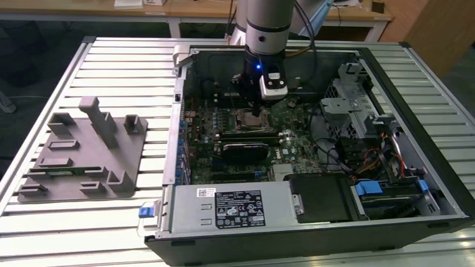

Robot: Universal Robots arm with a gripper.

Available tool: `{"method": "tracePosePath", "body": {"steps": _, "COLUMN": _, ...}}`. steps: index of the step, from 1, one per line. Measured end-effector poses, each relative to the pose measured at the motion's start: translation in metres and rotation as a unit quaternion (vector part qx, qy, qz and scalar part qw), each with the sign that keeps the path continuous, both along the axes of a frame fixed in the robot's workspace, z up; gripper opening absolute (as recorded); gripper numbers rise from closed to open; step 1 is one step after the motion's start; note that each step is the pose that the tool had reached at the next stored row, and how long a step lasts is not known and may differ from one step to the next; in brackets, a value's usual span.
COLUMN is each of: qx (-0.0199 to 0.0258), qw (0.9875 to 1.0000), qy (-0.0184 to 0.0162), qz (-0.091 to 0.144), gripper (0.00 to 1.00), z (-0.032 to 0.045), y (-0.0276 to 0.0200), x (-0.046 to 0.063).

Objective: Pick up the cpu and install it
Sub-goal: 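Close the cpu cover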

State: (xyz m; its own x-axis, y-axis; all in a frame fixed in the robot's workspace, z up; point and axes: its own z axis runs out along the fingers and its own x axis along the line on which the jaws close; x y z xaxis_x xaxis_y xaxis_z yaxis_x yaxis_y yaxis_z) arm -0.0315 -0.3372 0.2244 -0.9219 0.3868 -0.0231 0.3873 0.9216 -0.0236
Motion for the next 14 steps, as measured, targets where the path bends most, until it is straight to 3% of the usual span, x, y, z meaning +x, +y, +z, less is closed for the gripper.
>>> {"method": "tracePosePath", "body": {"steps": 4, "qx": 0.0, "qw": 0.9994, "qy": 0.0, "qz": 0.036, "gripper": 0.11, "z": -0.0004, "y": 0.0, "x": 0.0}}
{"method": "tracePosePath", "body": {"steps": 7, "qx": 0.0, "qw": 0.998, "qy": 0.0, "qz": 0.064, "gripper": 0.11, "z": -0.0009, "y": 0.0, "x": 0.0}}
{"method": "tracePosePath", "body": {"steps": 10, "qx": 0.0, "qw": 0.9959, "qy": 0.0, "qz": 0.091, "gripper": 0.11, "z": -0.0014, "y": 0.0, "x": 0.0}}
{"method": "tracePosePath", "body": {"steps": 14, "qx": -0.0003, "qw": 0.9922, "qy": 0.0, "qz": 0.125, "gripper": 0.11, "z": -0.0017, "y": 0.0, "x": 0.0}}
